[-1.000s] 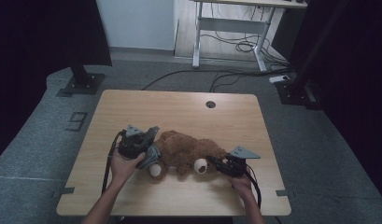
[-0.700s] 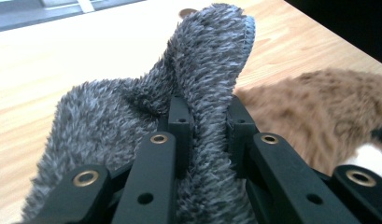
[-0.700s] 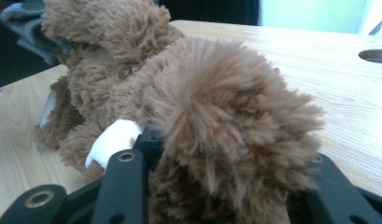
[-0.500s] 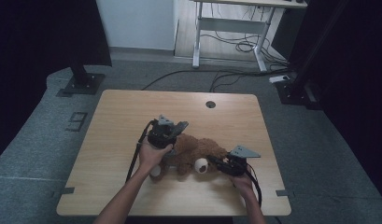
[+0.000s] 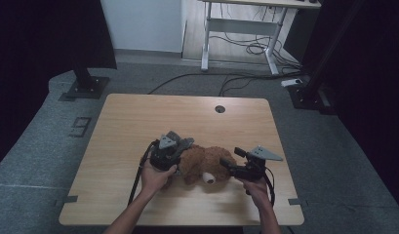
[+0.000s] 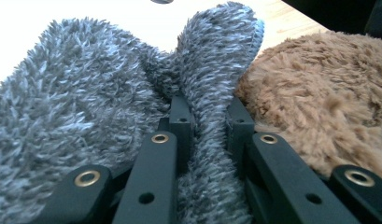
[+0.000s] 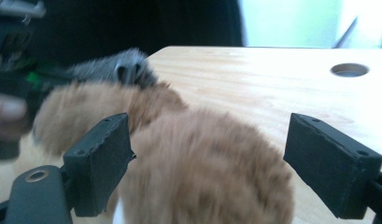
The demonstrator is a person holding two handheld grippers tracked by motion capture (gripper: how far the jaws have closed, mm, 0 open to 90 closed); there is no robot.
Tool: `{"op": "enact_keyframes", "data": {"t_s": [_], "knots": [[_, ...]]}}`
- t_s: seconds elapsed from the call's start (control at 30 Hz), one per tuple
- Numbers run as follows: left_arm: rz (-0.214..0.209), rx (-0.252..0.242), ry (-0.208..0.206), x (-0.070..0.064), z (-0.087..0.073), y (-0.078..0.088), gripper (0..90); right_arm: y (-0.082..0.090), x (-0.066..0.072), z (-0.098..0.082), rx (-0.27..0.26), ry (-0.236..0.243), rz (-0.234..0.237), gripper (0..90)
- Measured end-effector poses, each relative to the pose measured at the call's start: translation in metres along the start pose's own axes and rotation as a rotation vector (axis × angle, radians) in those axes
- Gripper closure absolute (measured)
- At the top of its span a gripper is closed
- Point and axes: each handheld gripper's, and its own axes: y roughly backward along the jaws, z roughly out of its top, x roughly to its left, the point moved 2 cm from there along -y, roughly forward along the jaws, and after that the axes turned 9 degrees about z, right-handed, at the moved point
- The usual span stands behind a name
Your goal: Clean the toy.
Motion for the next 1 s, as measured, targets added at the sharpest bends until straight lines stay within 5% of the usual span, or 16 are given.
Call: {"op": "enact_keyframes", "data": {"t_s": [0.13,0.27,0.47,0.63,0.73,1.0], "knots": [[-0.002,-0.009,0.002,-0.002,-0.004,0.005,77.3,-0.017,0.002,0.011,0.098,-0.003,-0.057,12.8],[-0.018,-0.016,0.005,0.000,-0.009,0.010,77.1,-0.033,0.002,-0.004,0.226,-0.013,-0.045,8.1],[-0.064,-0.004,0.048,0.012,-0.006,0.022,76.6,-0.032,-0.009,-0.029,0.261,-0.142,-0.014,7.1],[-0.009,-0.012,0.084,0.033,-0.003,0.031,76.0,-0.033,-0.006,-0.036,0.316,-0.136,-0.007,11.2],[-0.014,0.029,0.101,0.043,-0.007,0.028,75.6,-0.032,-0.005,-0.036,0.328,-0.138,0.000,16.7],[-0.034,0.046,0.103,0.038,-0.020,0.023,75.8,-0.031,-0.001,-0.037,0.329,-0.098,0.009,40.8]]}}
